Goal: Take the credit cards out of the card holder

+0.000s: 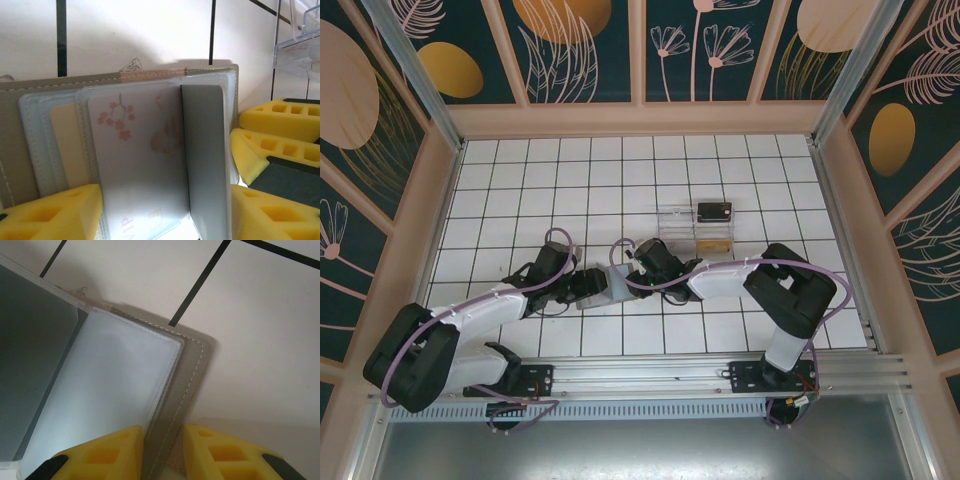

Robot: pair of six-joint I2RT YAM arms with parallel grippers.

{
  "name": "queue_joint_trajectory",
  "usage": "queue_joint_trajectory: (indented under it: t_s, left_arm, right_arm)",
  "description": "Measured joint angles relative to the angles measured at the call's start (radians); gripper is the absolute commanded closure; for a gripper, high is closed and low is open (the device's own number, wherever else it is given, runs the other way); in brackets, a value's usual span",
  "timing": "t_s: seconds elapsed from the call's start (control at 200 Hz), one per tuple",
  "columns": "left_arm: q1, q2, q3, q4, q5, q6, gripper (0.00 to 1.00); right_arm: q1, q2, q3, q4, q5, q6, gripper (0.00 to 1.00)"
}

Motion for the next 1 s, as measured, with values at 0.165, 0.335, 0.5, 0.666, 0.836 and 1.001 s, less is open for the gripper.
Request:
queue_joint_trajectory:
  t_s: [0.165, 0.335, 0.5, 0.666, 0.836, 1.001]
  left_arm:
    - [0.0, -0.021, 0.003, 0.016, 0.026, -0.002, 0.1]
    - [0.0, -0.024, 0.003, 0.049, 0.062, -0.005, 0.15]
    - [0.0, -0.03, 0.003, 0.09, 0.101, -0.017, 0.18]
    - [0.0, -0.034, 0.004, 0.154, 0.14, -0.04, 0.19]
    - [-0.01, 0.013, 0.018, 0.238, 0.175, -0.071, 0.24]
    - [-0.014, 0.021, 0.023, 0.247, 0.172, -0.079, 0.24]
  right_arm:
    - [0.0, 0.0, 0.0, 0.002, 0.0, 0.0, 0.7]
    - [0.0, 0.005, 0.0, 0.012, 0.0, 0.0, 0.7]
    - [0.0, 0.006, 0.0, 0.016, 0.0, 0.001, 0.7]
    - [0.001, 0.005, -0.004, 0.023, 0.008, 0.01, 0.7]
    - [-0.002, -0.017, -0.037, 0.046, 0.034, 0.034, 0.7]
    - [-0.023, -0.058, -0.08, 0.045, 0.055, 0.053, 0.7]
